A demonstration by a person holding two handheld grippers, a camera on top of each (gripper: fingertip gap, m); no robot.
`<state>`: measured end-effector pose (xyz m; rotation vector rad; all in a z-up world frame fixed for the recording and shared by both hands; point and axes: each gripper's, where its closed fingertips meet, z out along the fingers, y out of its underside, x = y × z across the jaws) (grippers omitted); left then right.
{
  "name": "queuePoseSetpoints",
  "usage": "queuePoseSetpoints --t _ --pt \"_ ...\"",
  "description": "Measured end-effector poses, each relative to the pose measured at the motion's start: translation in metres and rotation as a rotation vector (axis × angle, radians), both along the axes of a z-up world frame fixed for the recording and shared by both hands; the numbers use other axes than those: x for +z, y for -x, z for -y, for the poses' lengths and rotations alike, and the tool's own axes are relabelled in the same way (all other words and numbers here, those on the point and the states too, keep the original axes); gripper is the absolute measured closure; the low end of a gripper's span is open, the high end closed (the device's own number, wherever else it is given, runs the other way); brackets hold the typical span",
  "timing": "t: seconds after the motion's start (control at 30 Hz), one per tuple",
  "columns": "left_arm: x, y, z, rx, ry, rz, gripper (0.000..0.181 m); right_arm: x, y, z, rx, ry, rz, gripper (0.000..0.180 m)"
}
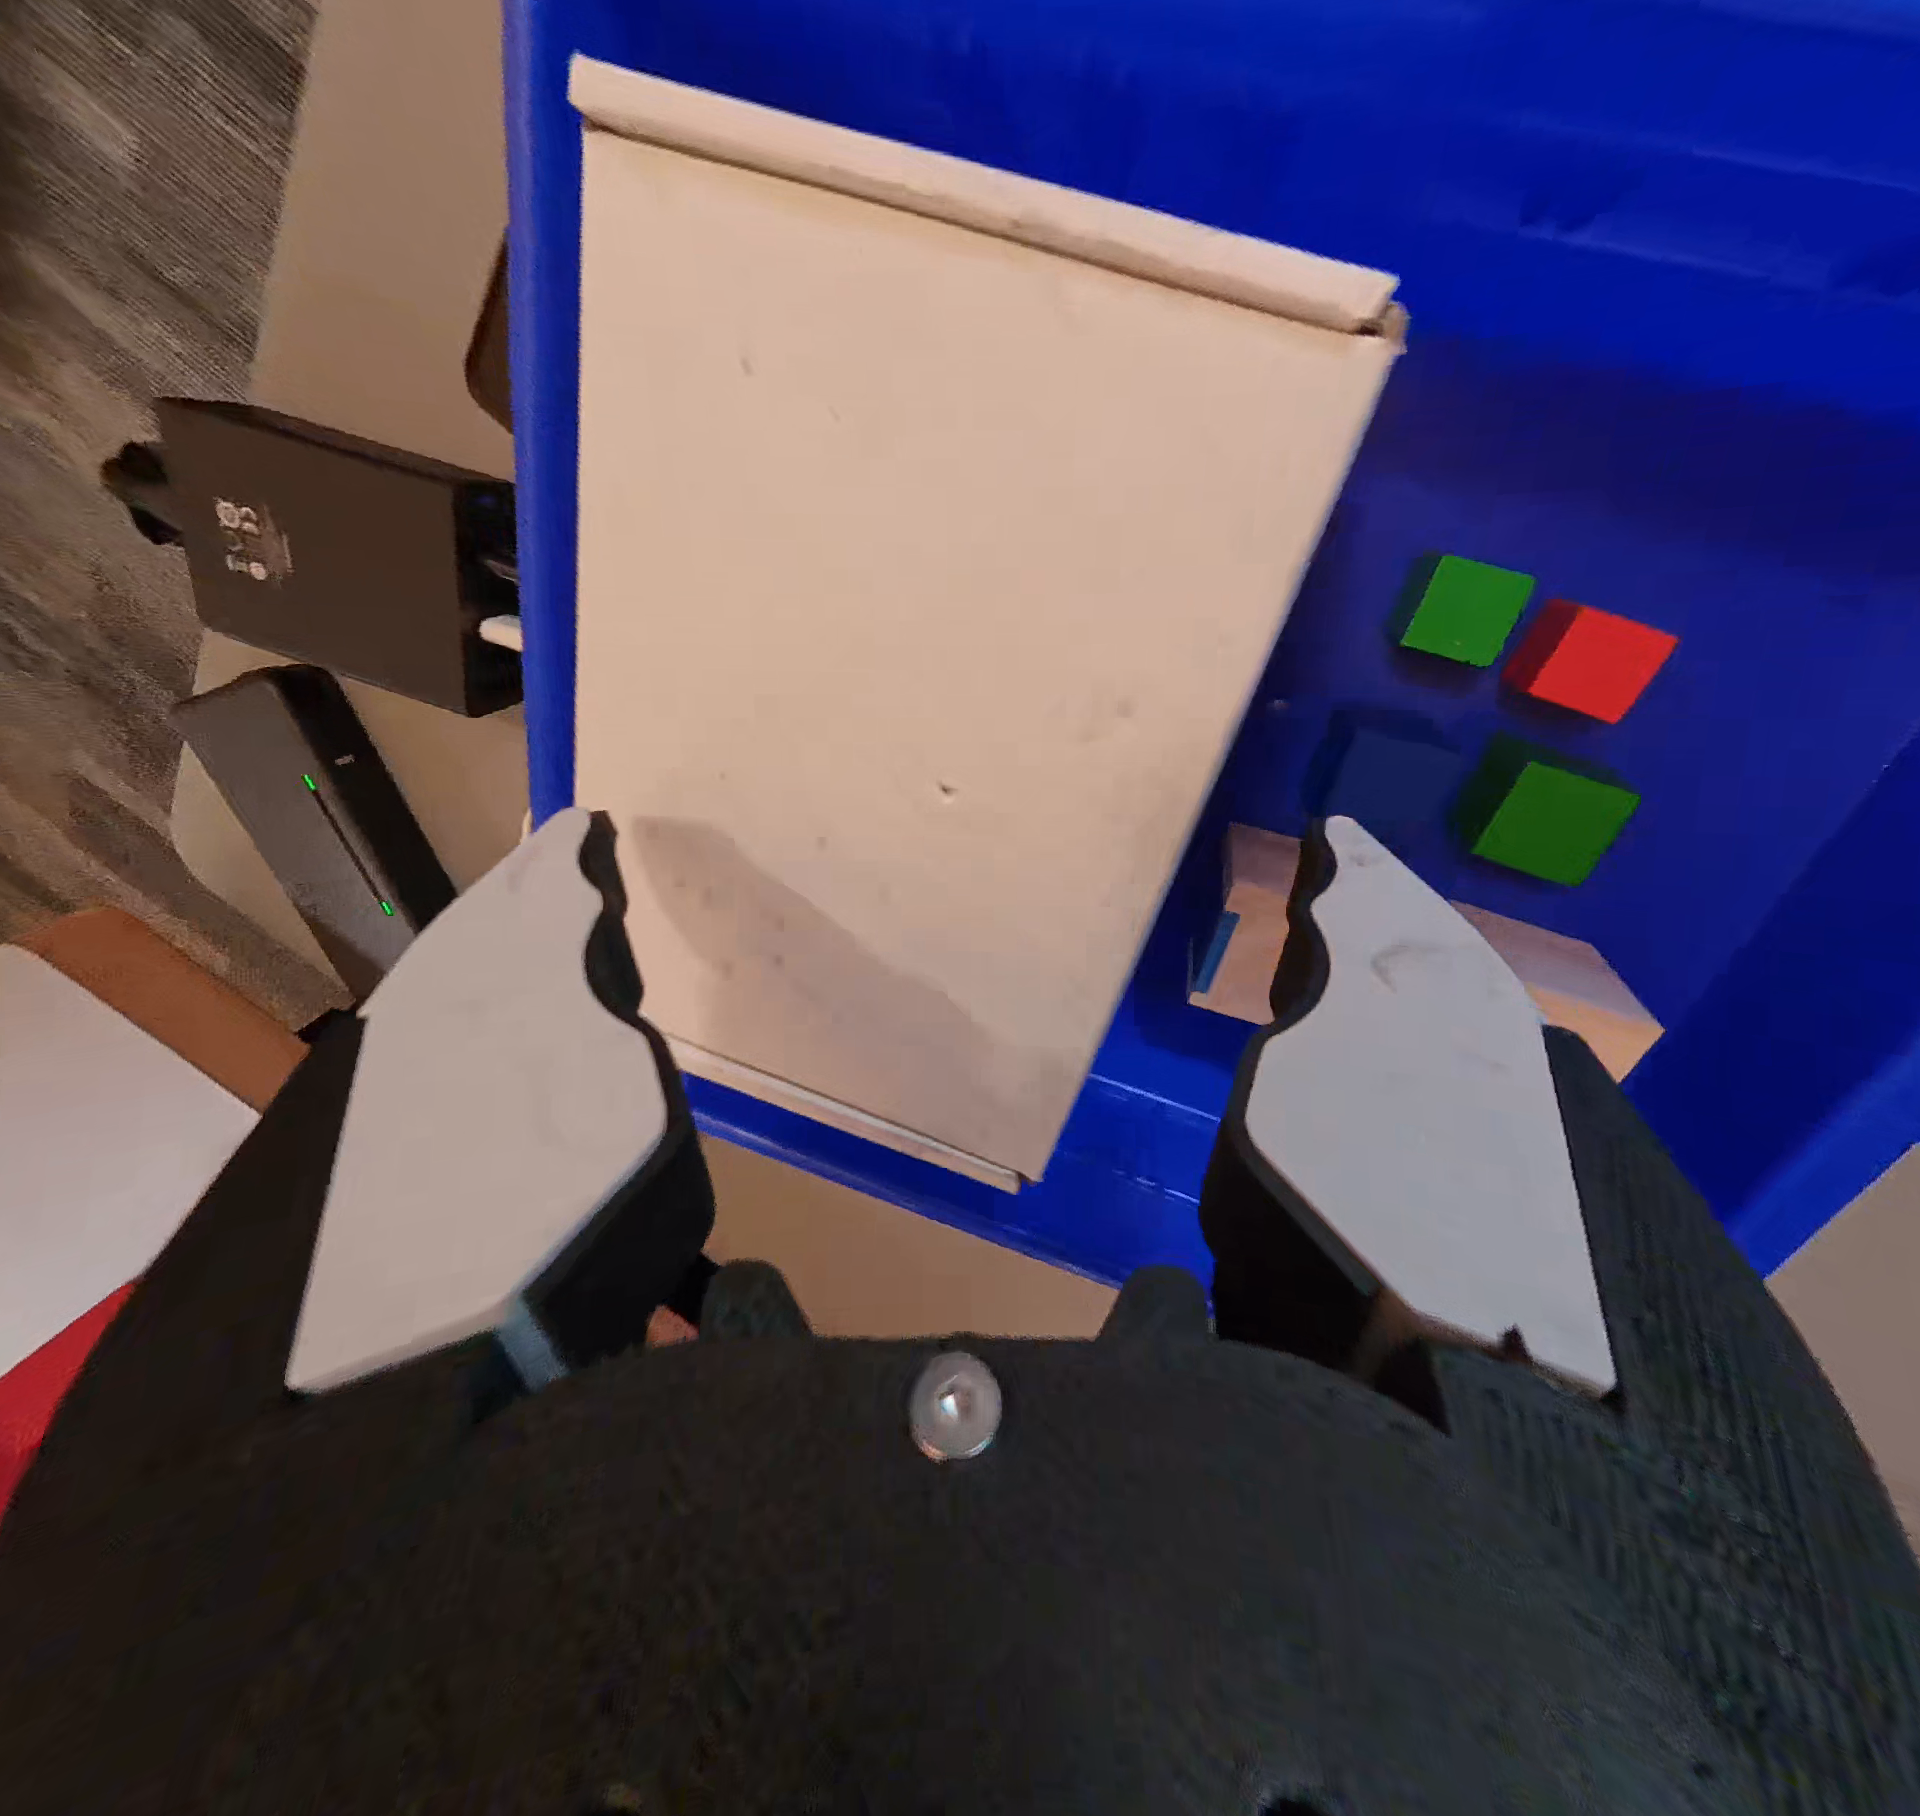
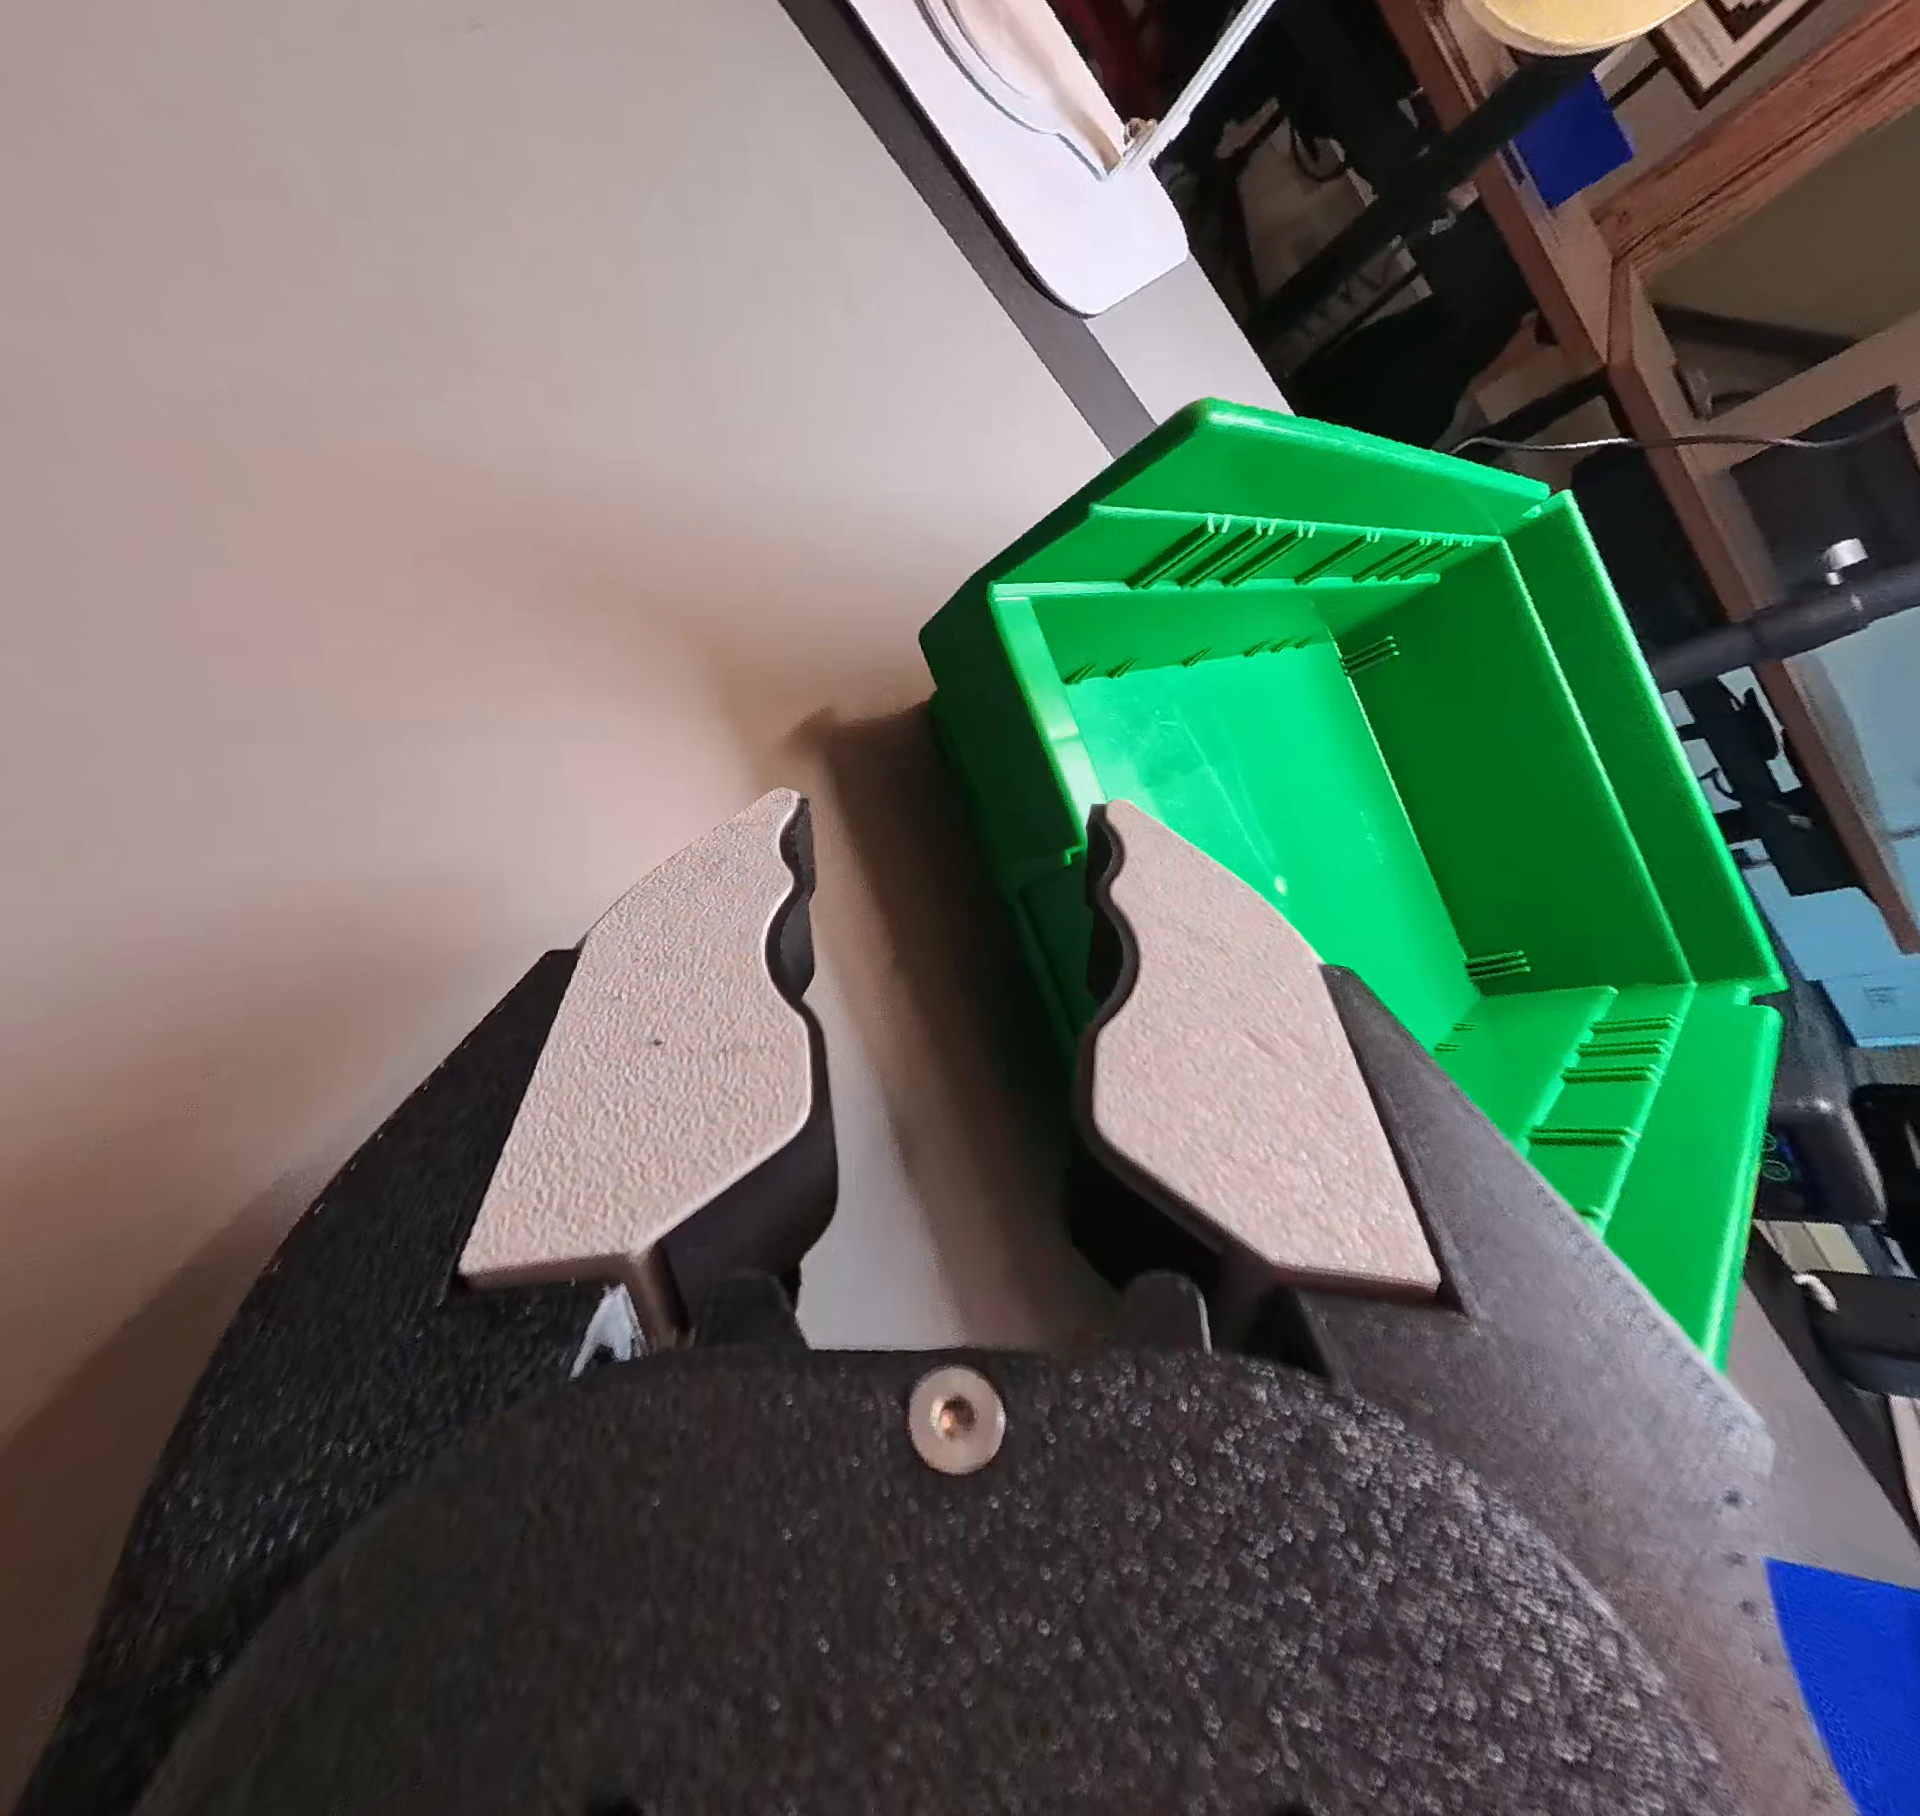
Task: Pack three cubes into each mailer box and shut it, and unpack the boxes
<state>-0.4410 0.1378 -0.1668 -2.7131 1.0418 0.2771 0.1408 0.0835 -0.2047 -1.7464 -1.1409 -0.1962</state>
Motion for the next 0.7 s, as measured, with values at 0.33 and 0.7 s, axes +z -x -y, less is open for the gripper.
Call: queuePoseSetpoints --t 0.33,0.7 --pt "-0.015 0.011 -0.019 -0.053 0.149 0.000 0.054 -0.001 0.014 0.005 0.070 0.013 -0.084 0.134" --pt "-0.010 -0.007 0.004 -0.117 0.106 0.011 0.061 0.005 0.020 0.013 0.108 0.011 -0.138 0.137"
